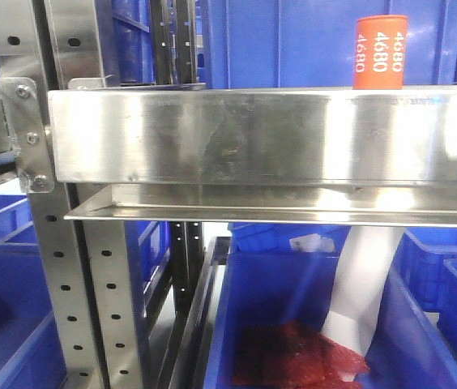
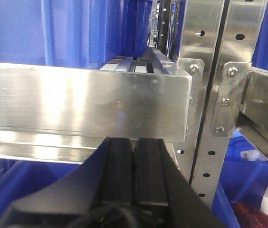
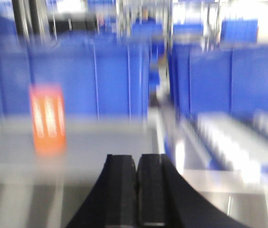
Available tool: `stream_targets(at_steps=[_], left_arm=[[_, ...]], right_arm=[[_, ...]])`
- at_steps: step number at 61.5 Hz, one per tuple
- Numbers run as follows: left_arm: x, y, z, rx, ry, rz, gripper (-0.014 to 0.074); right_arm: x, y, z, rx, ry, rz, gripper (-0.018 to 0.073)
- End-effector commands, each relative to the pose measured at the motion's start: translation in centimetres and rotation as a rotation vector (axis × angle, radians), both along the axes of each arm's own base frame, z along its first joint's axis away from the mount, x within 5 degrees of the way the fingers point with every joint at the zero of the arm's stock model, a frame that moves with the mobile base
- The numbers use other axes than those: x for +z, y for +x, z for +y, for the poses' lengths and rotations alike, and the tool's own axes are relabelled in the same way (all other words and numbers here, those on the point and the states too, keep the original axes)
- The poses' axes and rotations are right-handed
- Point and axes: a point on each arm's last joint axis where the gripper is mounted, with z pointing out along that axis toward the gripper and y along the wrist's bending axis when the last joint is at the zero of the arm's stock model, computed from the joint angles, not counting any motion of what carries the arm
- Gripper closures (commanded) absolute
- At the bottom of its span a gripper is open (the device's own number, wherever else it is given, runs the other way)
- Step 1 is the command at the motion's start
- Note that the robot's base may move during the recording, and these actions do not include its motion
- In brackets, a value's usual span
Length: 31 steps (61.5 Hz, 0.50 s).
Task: Grab orange capacitor from left shelf to right conveyor
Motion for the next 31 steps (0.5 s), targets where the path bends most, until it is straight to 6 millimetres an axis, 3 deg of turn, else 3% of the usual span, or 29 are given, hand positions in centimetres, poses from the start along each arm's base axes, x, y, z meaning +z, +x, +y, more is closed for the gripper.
stream_targets(at_steps=[1, 7, 15, 31], left_arm=[[1.0, -0.1, 0.1, 0.006, -0.012, -0.101, 0.0723], [1.0, -0.1, 0.1, 0.006, -0.012, -0.101, 0.0723], [1.0, -0.1, 0.1, 0.006, -0.012, -0.101, 0.0723], [1.0, -0.1, 0.1, 0.006, -0.012, -0.101, 0.0723]], right_arm=[[4.8, -0.8, 0.0, -0.005, -0.008, -0.095, 0.0510], [7.3, 0.0, 0.0, 0.005, -0.005, -0.027, 0.0487], [9.6, 2.6, 0.2, 0.046, 0.003, 0.038, 0.0344], [9.3, 8.8, 2.0, 0.172, -0.008, 0.192, -0.0056]])
